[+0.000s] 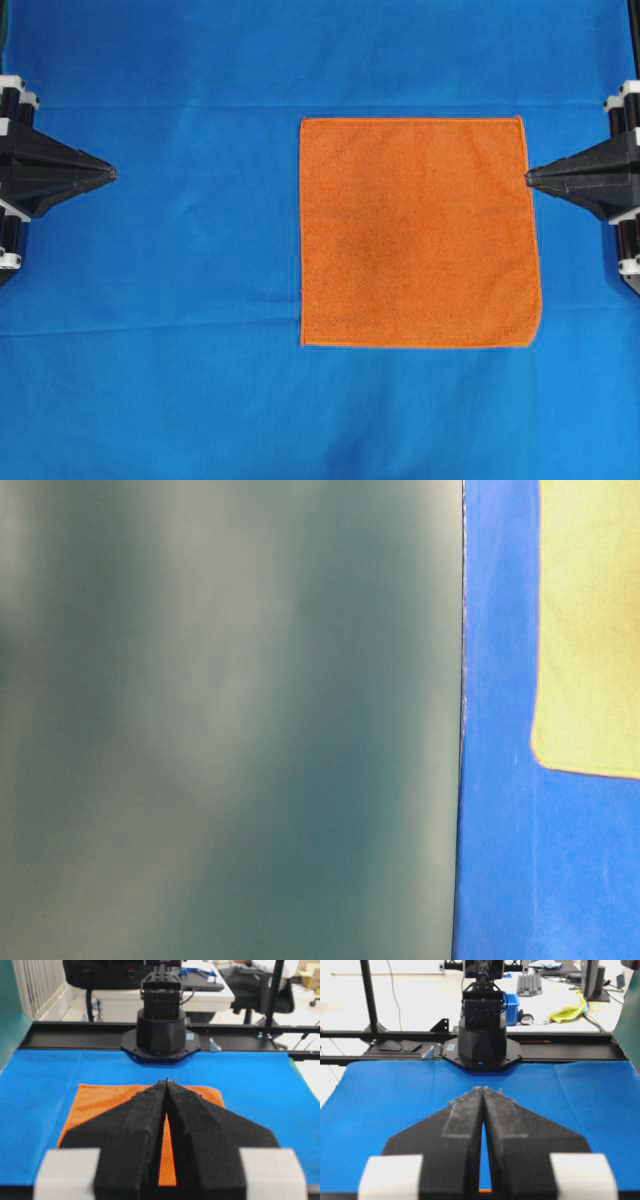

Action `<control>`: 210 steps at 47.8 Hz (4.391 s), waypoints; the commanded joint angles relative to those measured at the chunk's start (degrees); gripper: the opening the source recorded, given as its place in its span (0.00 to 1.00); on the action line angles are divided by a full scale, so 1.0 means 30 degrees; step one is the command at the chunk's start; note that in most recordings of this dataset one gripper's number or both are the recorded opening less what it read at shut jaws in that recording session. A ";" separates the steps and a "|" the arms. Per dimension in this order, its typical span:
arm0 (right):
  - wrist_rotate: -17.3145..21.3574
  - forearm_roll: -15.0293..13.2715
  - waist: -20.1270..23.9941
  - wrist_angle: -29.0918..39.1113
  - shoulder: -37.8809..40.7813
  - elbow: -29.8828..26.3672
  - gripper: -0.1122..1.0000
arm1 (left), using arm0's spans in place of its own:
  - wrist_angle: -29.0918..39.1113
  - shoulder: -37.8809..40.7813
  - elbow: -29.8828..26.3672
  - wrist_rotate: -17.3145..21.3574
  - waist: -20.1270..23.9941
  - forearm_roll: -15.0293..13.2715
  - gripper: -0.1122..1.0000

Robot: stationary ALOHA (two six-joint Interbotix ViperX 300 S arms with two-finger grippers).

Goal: Fold the orange towel.
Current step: 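Move both grippers to the towel's top-left and top-right corners, then pinch the top corners of the orange towel with both grippers, then pull both held corners down toward the bottom edge, folding in half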

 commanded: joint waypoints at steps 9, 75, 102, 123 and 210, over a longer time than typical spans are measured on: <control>0.0176 0.0117 -0.0703 0.2197 0.0176 -0.1260 0.11 | -0.1025 0.1904 -0.0879 -0.0264 0.0322 -0.0498 0.11; 0.2988 -0.0293 -1.2715 0.2373 1.2246 0.2109 0.59 | -0.2139 2.4170 -1.0459 -0.1553 0.6797 -0.0615 0.85; 0.2900 -0.0176 -1.2568 0.0527 1.4473 0.1934 0.11 | -0.1729 2.5283 -1.0723 -0.1172 0.6592 -0.0527 0.23; 0.3105 -0.0146 -1.2422 0.0703 1.3623 0.1904 0.11 | -0.0674 2.4404 -1.0752 -0.1113 0.6592 -0.0527 0.11; 1.3945 0.0205 0.4775 1.2568 0.6006 0.1318 0.11 | 0.5771 2.0918 -1.1133 -0.3633 -0.3516 -0.0498 0.11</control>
